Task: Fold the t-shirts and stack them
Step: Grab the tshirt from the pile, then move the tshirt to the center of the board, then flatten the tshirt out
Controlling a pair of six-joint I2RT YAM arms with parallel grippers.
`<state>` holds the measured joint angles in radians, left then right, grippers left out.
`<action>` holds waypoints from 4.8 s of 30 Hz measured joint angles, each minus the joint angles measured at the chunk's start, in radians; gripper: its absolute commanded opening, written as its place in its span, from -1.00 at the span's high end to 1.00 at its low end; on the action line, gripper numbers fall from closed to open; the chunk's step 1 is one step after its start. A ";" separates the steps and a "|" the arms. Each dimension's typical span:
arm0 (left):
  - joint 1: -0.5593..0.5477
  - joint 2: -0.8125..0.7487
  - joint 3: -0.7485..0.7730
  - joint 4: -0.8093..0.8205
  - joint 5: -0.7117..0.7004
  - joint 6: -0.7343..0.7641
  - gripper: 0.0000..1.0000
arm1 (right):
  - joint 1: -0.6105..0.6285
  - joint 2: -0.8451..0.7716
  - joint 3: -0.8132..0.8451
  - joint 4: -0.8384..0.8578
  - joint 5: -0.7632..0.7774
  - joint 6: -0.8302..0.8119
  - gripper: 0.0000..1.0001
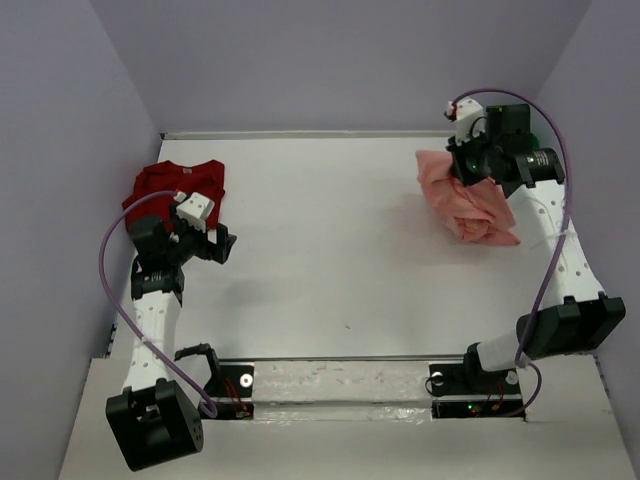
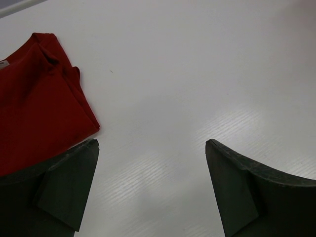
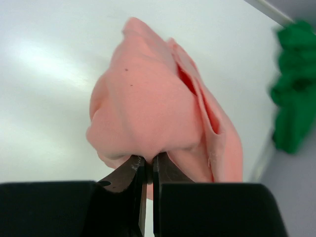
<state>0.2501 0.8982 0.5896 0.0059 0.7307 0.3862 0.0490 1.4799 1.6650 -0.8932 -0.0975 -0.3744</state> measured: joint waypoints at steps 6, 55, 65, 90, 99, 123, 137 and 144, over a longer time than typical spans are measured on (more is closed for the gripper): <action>0.000 -0.039 0.000 -0.006 0.000 -0.001 -0.98 | 0.169 0.014 0.132 -0.130 -0.163 0.013 1.00; 0.001 -0.056 0.000 -0.014 0.029 0.006 -0.98 | 0.341 0.102 -0.244 -0.280 -0.150 -0.090 0.04; 0.001 -0.067 0.000 -0.014 0.028 0.013 -0.98 | 0.415 0.343 -0.144 -0.239 -0.100 -0.081 0.09; 0.001 -0.071 0.000 -0.019 0.029 0.029 -0.98 | 0.417 0.525 0.002 -0.150 0.024 -0.067 0.07; 0.001 -0.080 0.000 -0.019 0.029 0.030 -0.98 | 0.417 0.537 -0.014 -0.145 0.038 -0.065 1.00; 0.033 -0.106 0.000 -0.025 0.038 0.032 -0.98 | 0.581 -0.027 0.306 -0.408 -0.254 -0.085 1.00; 0.066 -0.126 0.000 -0.022 0.087 0.006 -0.98 | 0.340 -0.389 -0.315 -0.186 0.368 -0.063 1.00; 0.056 -0.114 0.000 -0.013 0.133 -0.004 -0.98 | 0.254 -0.388 -0.562 -0.012 0.581 -0.066 1.00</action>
<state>0.3058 0.7845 0.5896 -0.0067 0.8635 0.3824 0.3035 1.0924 1.1034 -0.9051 0.4835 -0.4404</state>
